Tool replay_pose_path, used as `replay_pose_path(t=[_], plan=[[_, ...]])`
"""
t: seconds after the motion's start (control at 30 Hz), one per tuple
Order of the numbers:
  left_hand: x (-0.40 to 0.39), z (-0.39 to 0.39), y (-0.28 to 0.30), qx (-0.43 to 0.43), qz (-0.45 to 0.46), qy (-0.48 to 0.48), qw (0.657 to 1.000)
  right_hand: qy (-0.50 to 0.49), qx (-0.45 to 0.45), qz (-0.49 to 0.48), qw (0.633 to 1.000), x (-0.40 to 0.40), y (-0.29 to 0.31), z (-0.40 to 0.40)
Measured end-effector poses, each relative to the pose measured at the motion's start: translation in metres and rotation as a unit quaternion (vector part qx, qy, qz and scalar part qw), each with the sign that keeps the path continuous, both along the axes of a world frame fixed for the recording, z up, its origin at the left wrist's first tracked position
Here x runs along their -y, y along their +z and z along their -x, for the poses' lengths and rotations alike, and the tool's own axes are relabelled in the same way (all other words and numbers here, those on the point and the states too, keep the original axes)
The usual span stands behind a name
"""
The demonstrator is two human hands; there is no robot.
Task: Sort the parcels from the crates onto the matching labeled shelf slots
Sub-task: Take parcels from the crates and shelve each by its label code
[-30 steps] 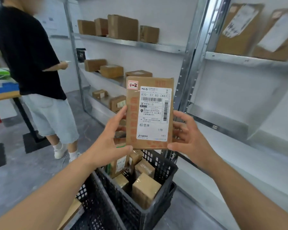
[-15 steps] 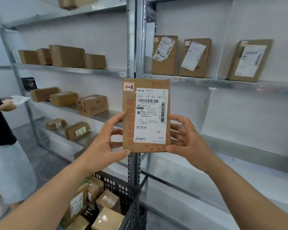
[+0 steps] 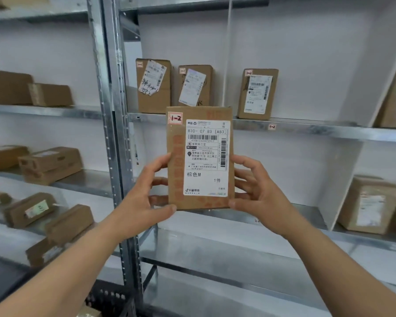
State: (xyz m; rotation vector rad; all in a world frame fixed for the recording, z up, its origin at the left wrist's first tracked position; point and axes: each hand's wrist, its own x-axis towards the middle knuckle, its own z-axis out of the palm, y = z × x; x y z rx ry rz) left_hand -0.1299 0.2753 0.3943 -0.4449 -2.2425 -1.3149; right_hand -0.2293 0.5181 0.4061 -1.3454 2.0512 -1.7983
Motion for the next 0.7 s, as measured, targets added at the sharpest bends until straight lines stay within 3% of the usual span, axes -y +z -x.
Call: replay_pose_path(t=[0.4,0.7], plan=[[-0.033,0.099,0.0,0.014,0.013,-0.066,0.998,-0.095,-0.006,0.017,0.995,-0.044,-0.007,0.06],[-0.038,0.188,0.029,-0.026,0.029,-0.114,0.993,-0.15,-0.03,0.026,0.988,-0.053,0.025,0.117]])
